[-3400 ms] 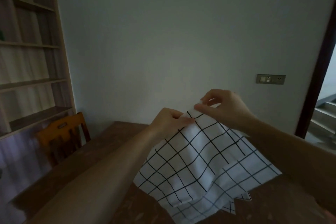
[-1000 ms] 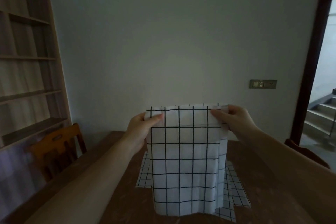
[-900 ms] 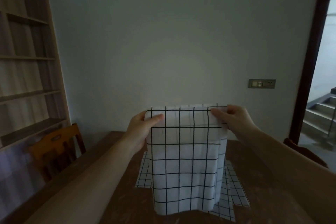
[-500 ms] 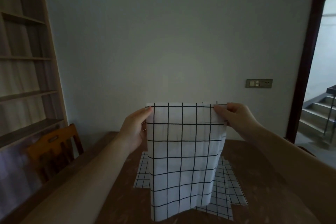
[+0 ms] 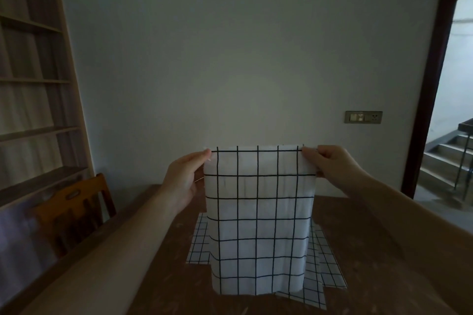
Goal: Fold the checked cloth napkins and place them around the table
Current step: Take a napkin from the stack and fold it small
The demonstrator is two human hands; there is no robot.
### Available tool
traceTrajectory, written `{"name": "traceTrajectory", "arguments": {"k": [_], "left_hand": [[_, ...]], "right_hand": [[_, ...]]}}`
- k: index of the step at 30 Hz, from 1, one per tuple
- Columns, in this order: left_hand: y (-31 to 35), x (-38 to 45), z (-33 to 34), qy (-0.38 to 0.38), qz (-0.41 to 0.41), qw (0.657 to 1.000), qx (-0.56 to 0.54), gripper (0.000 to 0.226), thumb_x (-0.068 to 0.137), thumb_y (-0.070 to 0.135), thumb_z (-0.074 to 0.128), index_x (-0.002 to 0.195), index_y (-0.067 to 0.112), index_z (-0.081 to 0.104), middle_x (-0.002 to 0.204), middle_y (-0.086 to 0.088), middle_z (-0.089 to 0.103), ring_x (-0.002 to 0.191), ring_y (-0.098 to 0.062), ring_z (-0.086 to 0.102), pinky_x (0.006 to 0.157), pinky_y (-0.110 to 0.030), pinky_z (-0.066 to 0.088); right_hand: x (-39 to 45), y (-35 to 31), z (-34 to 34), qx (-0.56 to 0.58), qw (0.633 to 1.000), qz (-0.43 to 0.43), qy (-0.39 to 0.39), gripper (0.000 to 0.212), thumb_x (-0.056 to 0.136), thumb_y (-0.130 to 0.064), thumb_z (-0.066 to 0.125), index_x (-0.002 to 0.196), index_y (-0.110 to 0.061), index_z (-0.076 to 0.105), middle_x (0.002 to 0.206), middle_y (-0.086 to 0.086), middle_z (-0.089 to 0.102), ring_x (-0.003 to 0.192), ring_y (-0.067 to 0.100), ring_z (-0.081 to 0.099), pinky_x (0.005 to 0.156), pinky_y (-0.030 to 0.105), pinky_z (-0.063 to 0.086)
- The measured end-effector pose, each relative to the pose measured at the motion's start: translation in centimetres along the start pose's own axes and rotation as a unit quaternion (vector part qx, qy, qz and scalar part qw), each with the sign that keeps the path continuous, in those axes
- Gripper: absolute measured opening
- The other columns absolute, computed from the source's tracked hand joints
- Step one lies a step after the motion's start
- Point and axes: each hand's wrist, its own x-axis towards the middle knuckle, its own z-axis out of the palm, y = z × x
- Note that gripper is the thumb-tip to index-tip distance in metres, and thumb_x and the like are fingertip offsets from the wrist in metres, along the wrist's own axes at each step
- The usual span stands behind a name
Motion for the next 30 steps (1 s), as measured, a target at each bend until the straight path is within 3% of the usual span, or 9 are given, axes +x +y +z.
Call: {"name": "traceTrajectory", "arguments": {"k": [3, 8, 13, 15, 17, 19, 23, 27, 30], "left_hand": [[-0.2, 0.1, 0.1, -0.005, 0.011, 1.0, 0.016, 0.034, 0.092, 0.022, 0.063, 0.111, -0.006, 0.067, 0.108, -0.024, 0.071, 0.094, -0.034, 0.067, 0.081, -0.04, 0.053], [-0.4, 0.2, 0.6, 0.018, 0.05, 0.997, 0.049, 0.014, 0.091, 0.021, 0.065, 0.095, 0.011, 0.073, 0.095, -0.011, 0.075, 0.086, -0.025, 0.07, 0.071, -0.032, 0.054], [-0.8, 0.2, 0.7, 0.023, 0.07, 0.995, 0.067, 0.008, 0.089, 0.017, 0.068, 0.091, 0.014, 0.074, 0.093, -0.009, 0.075, 0.086, -0.022, 0.07, 0.07, -0.028, 0.054], [-0.8, 0.1, 1.4, 0.014, 0.1, 0.99, 0.103, 0.004, 0.087, 0.016, 0.071, 0.088, 0.015, 0.074, 0.087, -0.006, 0.074, 0.081, -0.015, 0.07, 0.067, -0.02, 0.054], [-0.8, -0.1, 2.6, -0.012, 0.136, 0.979, 0.152, 0.004, 0.084, 0.015, 0.074, 0.082, 0.018, 0.074, 0.08, 0.001, 0.074, 0.072, -0.004, 0.069, 0.062, -0.012, 0.052], [-0.9, -0.2, 4.0, -0.04, 0.144, 0.972, 0.179, 0.005, 0.081, 0.015, 0.078, 0.08, 0.018, 0.074, 0.078, 0.003, 0.075, 0.073, -0.005, 0.07, 0.066, -0.014, 0.054], [-1.2, -0.1, 4.7, -0.078, 0.156, 0.963, 0.208, 0.01, 0.08, 0.022, 0.08, 0.083, 0.013, 0.077, 0.082, 0.001, 0.077, 0.082, -0.014, 0.073, 0.08, -0.025, 0.058], [-1.0, -0.1, 3.5, -0.056, 0.155, 0.969, 0.187, 0.008, 0.079, 0.02, 0.08, 0.082, 0.014, 0.077, 0.082, 0.0, 0.077, 0.081, -0.013, 0.073, 0.076, -0.022, 0.056], [-1.0, -0.3, 2.8, -0.055, 0.139, 0.971, 0.189, 0.006, 0.082, 0.02, 0.078, 0.085, 0.015, 0.076, 0.083, 0.0, 0.077, 0.079, -0.013, 0.072, 0.074, -0.024, 0.055]], "right_hand": [[0.0, 0.0, -0.4, 0.005, 1.0, -0.004, -0.01, 0.028, 0.097, -0.025, 0.055, 0.076, -0.011, 0.066, 0.076, 0.004, 0.068, 0.073, 0.015, 0.067, 0.071, 0.026, 0.056], [0.4, 0.6, -0.7, 0.006, 1.0, 0.0, -0.021, 0.029, 0.098, -0.025, 0.054, 0.074, -0.012, 0.066, 0.072, -0.001, 0.069, 0.075, 0.017, 0.068, 0.078, 0.034, 0.056], [0.7, 1.3, -1.2, -0.013, 1.0, 0.009, -0.024, 0.024, 0.097, -0.026, 0.055, 0.084, -0.011, 0.068, 0.085, 0.006, 0.072, 0.084, 0.023, 0.068, 0.086, 0.036, 0.057], [0.6, 1.3, -0.8, -0.098, 0.994, -0.039, 0.027, 0.019, 0.092, -0.031, 0.062, 0.105, -0.017, 0.068, 0.105, 0.003, 0.07, 0.094, 0.015, 0.065, 0.089, 0.027, 0.052], [0.3, 0.5, 0.9, -0.177, 0.973, -0.113, 0.1, 0.04, 0.088, -0.038, 0.066, 0.124, -0.023, 0.06, 0.119, -0.011, 0.059, 0.107, 0.006, 0.055, 0.092, 0.025, 0.041], [-0.1, -1.5, 3.4, -0.233, 0.953, -0.184, 0.059, 0.044, 0.088, -0.043, 0.064, 0.128, -0.025, 0.057, 0.119, -0.018, 0.052, 0.112, 0.001, 0.049, 0.097, 0.026, 0.037], [1.2, -2.8, 7.1, -0.232, 0.949, -0.184, -0.109, 0.018, 0.091, -0.032, 0.063, 0.099, -0.021, 0.075, 0.094, -0.01, 0.074, 0.086, 0.004, 0.067, 0.085, 0.031, 0.056], [1.7, -2.4, 7.7, -0.155, 0.966, -0.173, -0.113, 0.012, 0.087, -0.027, 0.07, 0.083, -0.018, 0.078, 0.073, -0.007, 0.073, 0.059, -0.001, 0.059, 0.059, 0.017, 0.048], [2.0, -1.9, 8.1, -0.144, 0.97, -0.156, -0.118, 0.008, 0.086, -0.019, 0.071, 0.081, -0.019, 0.077, 0.073, 0.0, 0.073, 0.06, 0.004, 0.058, 0.057, 0.017, 0.044]]}}
